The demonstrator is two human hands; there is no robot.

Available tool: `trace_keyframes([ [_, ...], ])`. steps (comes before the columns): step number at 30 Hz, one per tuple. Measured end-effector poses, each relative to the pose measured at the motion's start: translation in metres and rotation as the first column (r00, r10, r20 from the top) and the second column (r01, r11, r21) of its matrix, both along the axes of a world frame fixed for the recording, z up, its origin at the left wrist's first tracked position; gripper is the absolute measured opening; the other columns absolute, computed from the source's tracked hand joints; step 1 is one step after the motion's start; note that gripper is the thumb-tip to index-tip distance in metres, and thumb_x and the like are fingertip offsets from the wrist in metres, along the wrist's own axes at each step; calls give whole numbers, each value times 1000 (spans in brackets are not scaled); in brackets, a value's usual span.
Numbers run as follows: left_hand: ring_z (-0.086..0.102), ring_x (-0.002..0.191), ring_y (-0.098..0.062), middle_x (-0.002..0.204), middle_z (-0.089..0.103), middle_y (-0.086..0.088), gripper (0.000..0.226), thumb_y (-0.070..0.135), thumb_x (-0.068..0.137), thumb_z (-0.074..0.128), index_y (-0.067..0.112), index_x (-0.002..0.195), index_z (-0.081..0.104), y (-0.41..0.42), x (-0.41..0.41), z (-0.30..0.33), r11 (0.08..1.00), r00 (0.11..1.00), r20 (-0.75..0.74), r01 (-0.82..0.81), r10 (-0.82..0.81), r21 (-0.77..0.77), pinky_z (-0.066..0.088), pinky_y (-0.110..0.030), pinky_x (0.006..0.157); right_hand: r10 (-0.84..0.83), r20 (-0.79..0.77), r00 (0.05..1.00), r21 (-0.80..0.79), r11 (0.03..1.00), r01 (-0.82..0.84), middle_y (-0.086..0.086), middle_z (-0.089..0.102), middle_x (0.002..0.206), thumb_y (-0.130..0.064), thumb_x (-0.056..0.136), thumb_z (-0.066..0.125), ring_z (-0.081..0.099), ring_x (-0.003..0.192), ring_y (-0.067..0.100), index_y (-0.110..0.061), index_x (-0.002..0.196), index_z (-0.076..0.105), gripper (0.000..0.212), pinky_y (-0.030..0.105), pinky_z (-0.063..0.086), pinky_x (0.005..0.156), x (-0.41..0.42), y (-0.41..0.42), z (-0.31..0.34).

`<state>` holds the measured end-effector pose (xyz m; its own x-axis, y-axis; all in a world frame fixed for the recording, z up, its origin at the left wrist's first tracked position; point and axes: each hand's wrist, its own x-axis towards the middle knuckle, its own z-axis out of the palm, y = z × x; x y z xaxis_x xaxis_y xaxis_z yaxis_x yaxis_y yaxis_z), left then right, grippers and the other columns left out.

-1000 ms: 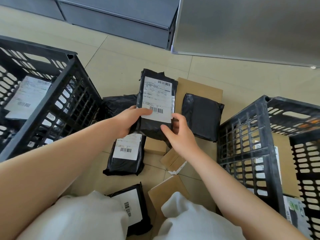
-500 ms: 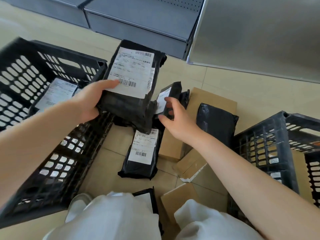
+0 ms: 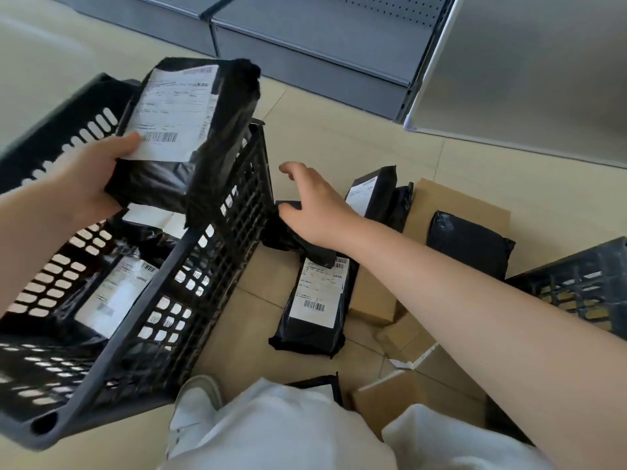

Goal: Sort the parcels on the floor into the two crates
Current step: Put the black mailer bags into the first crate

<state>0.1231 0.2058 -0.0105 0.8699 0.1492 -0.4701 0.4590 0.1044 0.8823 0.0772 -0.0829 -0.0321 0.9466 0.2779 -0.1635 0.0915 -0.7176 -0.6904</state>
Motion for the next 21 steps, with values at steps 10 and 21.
trace_keyframes([
  [10,73,90,-14,113,72,-2,33,35,93,58,22,122,66,97,-6,-57,939,992,-1,-117,124,322,62,-35,70,326,111,939,-172,937,-305,2,12,168,-10,96,48,8,153,24,-25,158,24,69,46,19,122,1,74,-21],
  [21,67,91,-29,107,71,-9,13,27,97,59,36,100,68,126,-42,-100,832,978,-206,147,-41,535,49,-48,98,381,95,920,-246,904,-349,-4,-1,169,-9,92,50,17,151,24,-29,159,18,76,44,24,120,-3,79,-40],
])
